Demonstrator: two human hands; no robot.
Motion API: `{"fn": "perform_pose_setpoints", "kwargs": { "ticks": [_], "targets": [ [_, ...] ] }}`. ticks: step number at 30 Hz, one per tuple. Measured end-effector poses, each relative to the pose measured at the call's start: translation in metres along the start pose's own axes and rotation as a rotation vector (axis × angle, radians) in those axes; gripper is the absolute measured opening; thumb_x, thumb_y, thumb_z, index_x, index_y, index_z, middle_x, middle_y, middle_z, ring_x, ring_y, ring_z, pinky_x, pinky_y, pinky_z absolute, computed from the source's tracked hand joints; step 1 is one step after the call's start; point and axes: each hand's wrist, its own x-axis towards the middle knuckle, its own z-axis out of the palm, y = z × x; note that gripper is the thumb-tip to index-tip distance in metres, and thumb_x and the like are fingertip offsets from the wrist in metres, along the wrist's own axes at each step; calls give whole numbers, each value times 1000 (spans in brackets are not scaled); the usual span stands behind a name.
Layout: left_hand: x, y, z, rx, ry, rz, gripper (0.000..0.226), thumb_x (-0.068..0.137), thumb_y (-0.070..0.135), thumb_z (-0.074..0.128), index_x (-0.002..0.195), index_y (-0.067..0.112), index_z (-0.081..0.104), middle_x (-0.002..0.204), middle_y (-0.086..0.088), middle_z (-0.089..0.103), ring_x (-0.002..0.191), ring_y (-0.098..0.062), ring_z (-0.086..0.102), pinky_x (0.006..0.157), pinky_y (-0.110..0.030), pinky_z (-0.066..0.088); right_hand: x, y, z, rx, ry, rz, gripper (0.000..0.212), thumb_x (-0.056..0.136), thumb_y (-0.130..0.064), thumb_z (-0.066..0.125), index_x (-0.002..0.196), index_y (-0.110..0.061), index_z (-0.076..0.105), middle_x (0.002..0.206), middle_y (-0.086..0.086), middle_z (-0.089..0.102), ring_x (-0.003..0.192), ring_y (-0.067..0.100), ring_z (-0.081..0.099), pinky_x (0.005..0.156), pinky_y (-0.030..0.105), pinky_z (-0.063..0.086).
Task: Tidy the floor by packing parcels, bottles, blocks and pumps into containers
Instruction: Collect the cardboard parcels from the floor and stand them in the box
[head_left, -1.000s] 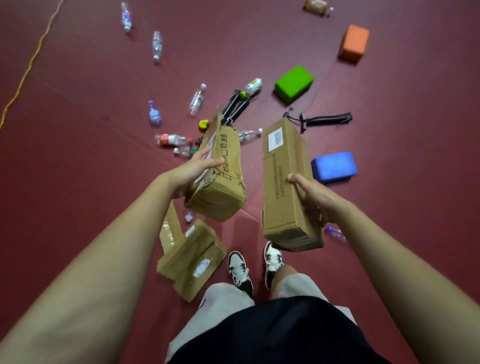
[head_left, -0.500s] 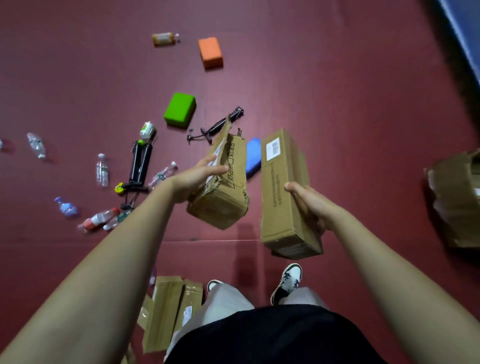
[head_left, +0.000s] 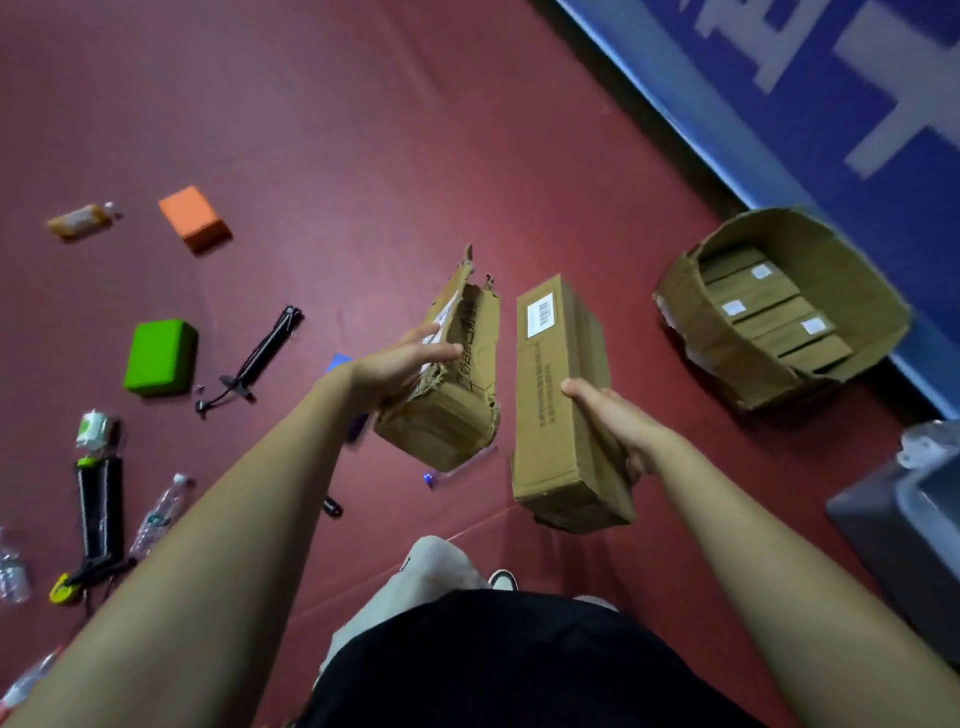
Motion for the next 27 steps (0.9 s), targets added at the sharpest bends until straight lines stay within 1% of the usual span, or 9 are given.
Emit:
{"fn": "perform_pose_setpoints", "kwargs": {
  "ticks": [3, 5, 6, 8, 11, 16, 19, 21, 27],
  "targets": [
    [30, 33, 29, 53, -43, -10, 66, 91, 34, 57, 147, 30, 22, 148, -4, 39, 130, -20, 46, 81, -26, 45, 7, 6, -38, 78, 37, 20, 101, 59, -77, 57, 141, -22, 35, 123, 9, 57, 100, 29, 58, 64, 34, 45],
    [50, 52, 46, 75, -108, 0, 76, 84, 37, 64, 147, 29, 22, 148, -3, 38, 128, -19, 47, 86, -27, 46, 14, 13, -61, 132, 64, 30, 107, 55, -78, 58, 143, -23, 34, 125, 10, 57, 105, 30, 58, 66, 35, 45],
    [61, 62, 54, 94, -145, 1, 82, 78, 40, 66, 147, 29, 23, 149, -3, 37, 129, -19, 46, 89, -28, 45, 18, 16, -73, 162, 83, 35, 104, 58, -77, 57, 143, -22, 34, 126, 10, 56, 105, 30, 57, 65, 33, 44],
    [84, 81, 72, 124, -196, 1, 85, 74, 42, 66, 147, 29, 23, 147, -2, 39, 127, -18, 47, 86, -27, 46, 26, 22, -95, 230, 109, 47, 100, 59, -76, 57, 141, -21, 36, 123, 9, 58, 100, 27, 59, 62, 31, 43],
    [118, 112, 99, 149, -237, 8, 70, 88, 33, 61, 147, 25, 24, 144, -3, 42, 121, -18, 52, 76, -23, 47, 43, 25, -130, 306, 153, 54, 79, 76, -67, 55, 138, -20, 40, 117, 7, 60, 87, 20, 60, 59, 27, 41],
    [181, 176, 135, 236, -349, 12, 84, 78, 39, 66, 148, 26, 21, 149, -2, 35, 131, -20, 42, 91, -29, 42, 74, 9, -193, 408, 234, 81, 72, 81, -62, 54, 136, -19, 41, 116, 9, 60, 85, 20, 59, 59, 27, 41],
    [213, 212, 156, 288, -352, 13, 73, 89, 34, 59, 149, 25, 18, 152, -1, 28, 136, -20, 34, 101, -32, 38, 88, -3, -225, 460, 257, 106, 90, 64, -72, 60, 137, -22, 43, 120, 8, 61, 101, 27, 60, 77, 38, 49],
    [234, 236, 167, 349, -369, 25, 71, 91, 34, 56, 150, 25, 17, 155, -1, 22, 141, -22, 27, 113, -37, 29, 96, -8, -247, 504, 278, 103, 86, 65, -70, 61, 135, -22, 45, 121, 7, 61, 106, 27, 59, 86, 41, 48],
    [287, 300, 210, 456, -432, 4, 86, 78, 43, 66, 149, 28, 19, 155, -1, 22, 140, -22, 28, 116, -45, 25, 123, -2, -314, 642, 328, 114, 102, 46, -75, 70, 132, -24, 50, 118, 6, 65, 104, 27, 64, 95, 46, 50]
  ]
}}
